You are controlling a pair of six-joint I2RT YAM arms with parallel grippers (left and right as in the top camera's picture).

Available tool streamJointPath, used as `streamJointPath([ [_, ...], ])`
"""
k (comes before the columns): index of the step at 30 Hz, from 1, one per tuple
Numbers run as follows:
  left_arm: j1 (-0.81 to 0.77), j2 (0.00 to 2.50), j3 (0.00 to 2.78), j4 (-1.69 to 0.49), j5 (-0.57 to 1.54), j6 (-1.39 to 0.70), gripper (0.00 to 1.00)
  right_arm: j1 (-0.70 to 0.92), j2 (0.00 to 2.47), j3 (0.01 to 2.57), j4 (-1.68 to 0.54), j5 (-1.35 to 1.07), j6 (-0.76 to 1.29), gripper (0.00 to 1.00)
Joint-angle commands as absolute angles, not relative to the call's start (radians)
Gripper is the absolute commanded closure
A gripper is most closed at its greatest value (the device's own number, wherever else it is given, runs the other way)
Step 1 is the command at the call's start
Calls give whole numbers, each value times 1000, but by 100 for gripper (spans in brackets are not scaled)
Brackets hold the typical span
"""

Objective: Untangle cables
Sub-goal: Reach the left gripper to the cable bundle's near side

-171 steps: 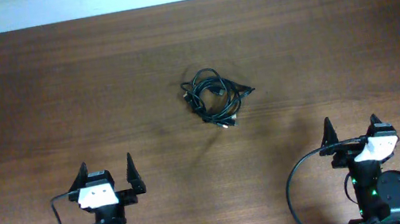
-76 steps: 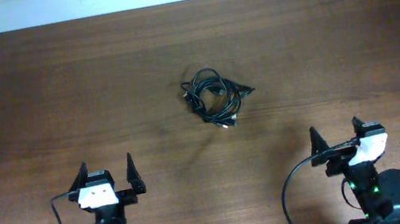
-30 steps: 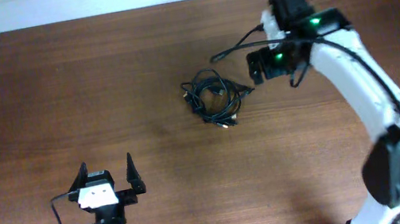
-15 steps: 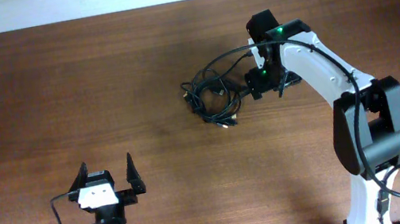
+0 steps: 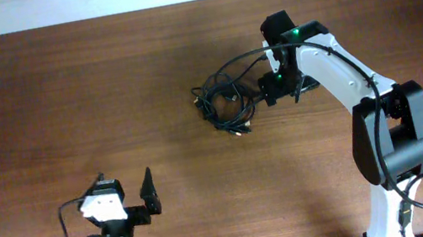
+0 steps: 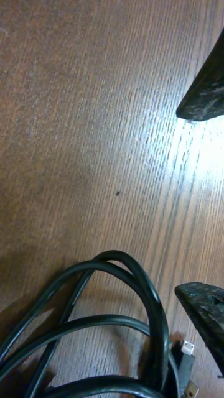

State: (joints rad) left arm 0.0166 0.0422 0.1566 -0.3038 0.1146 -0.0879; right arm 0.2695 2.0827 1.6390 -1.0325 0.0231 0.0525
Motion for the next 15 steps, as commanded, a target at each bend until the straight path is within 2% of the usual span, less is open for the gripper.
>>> streamJointPath([
  [1, 22, 241, 494, -413, 186, -142, 2, 275, 2086, 1652, -1032, 36, 56, 18],
  [3, 22, 358, 603, -433, 237, -142, 2, 275, 2083, 1655, -1037, 36, 56, 18],
  [10, 9, 1056, 1042, -553, 615, -125, 2, 274, 1965, 1691, -1056, 116, 56, 17],
  [12, -29, 1262, 1130, -559, 751, -47, 2, 273, 1892, 1732, -1088, 162, 56, 12],
  [14, -66, 1396, 1180, -558, 798, 20, 2, 267, 1846, 1771, -1121, 170, 56, 3],
  [15, -86, 1454, 1200, -557, 796, 28, 2, 260, 1816, 1806, -1154, 169, 56, 2],
])
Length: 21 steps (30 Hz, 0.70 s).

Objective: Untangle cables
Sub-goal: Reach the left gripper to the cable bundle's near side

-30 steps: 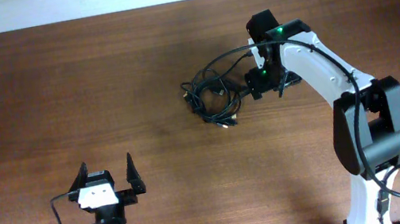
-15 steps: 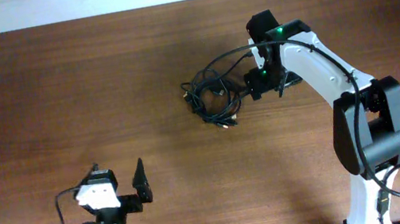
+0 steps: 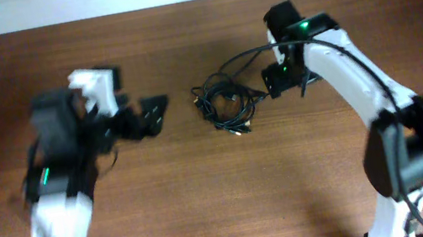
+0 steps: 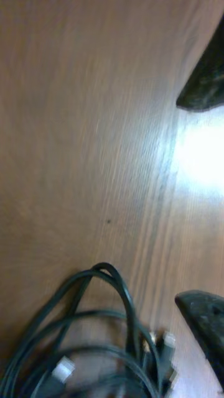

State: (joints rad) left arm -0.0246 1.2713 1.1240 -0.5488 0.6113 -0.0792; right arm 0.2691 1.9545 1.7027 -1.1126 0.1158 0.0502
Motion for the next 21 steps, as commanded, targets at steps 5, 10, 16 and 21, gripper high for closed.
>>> streamJointPath([
  [5, -190, 1679, 1288, -552, 716, 31, 2, 241, 1686, 1963, -1306, 150, 64, 0],
  [10, -267, 1724, 1308, -570, 293, -14, 2, 241, 1569, 1999, -1375, 133, 64, 0],
  [16, -385, 1724, 1307, -562, 90, -15, 2, 242, 1525, 1999, -1428, 109, 64, 0],
  [21, -417, 1739, 1307, -523, 75, -156, 2, 242, 1525, 1998, -1463, 100, 64, 0],
])
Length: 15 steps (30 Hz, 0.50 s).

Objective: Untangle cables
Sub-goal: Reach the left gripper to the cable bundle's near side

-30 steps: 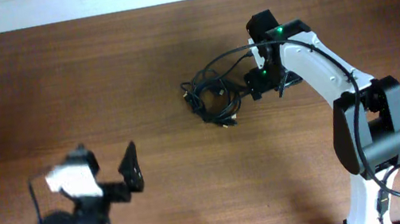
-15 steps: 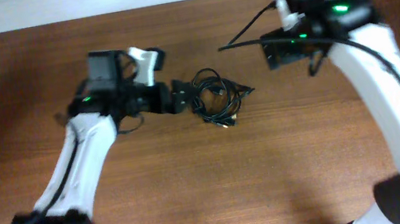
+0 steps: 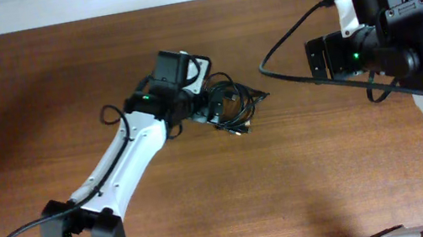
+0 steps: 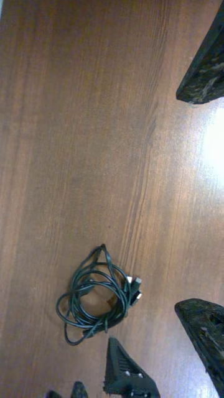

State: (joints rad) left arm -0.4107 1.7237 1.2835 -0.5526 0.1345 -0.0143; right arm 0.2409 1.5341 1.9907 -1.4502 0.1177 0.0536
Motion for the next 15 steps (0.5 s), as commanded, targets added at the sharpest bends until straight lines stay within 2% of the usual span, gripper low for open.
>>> streamJointPath([
  [1, -417, 1756, 1307, -520, 22, -216, 2, 242, 1525, 1998, -1471, 91, 64, 0],
  [7, -416, 1916, 1307, -501, -41, -413, 2, 242, 1525, 1998, -1504, 83, 64, 0],
  [15, -416, 1969, 1310, -478, -41, -486, 2, 242, 1525, 1998, -1508, 83, 64, 4],
])
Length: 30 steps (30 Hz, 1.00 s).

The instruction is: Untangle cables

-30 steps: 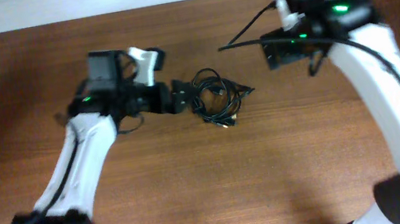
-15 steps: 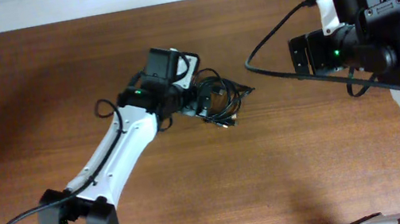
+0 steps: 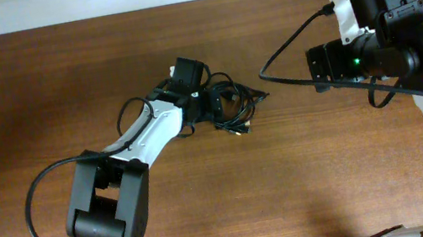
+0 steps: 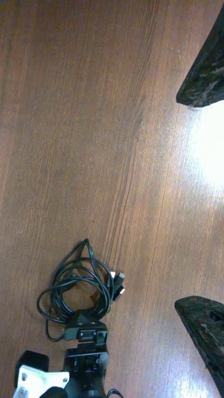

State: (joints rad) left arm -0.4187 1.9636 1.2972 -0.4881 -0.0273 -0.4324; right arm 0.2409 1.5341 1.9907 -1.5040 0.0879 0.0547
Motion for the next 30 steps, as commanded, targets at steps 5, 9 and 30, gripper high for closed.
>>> streamJointPath([
  [5, -417, 1969, 1357, -480, 66, -486, 2, 242, 1525, 1998, -1507, 83, 64, 5],
  [9, -424, 1969, 1434, -483, 75, -532, 2, 242, 1525, 1998, -1514, 83, 64, 5],
  [30, -490, 1994, 1441, -510, -162, -799, 33, 242, 1525, 1998, -1550, 83, 64, 7],
])
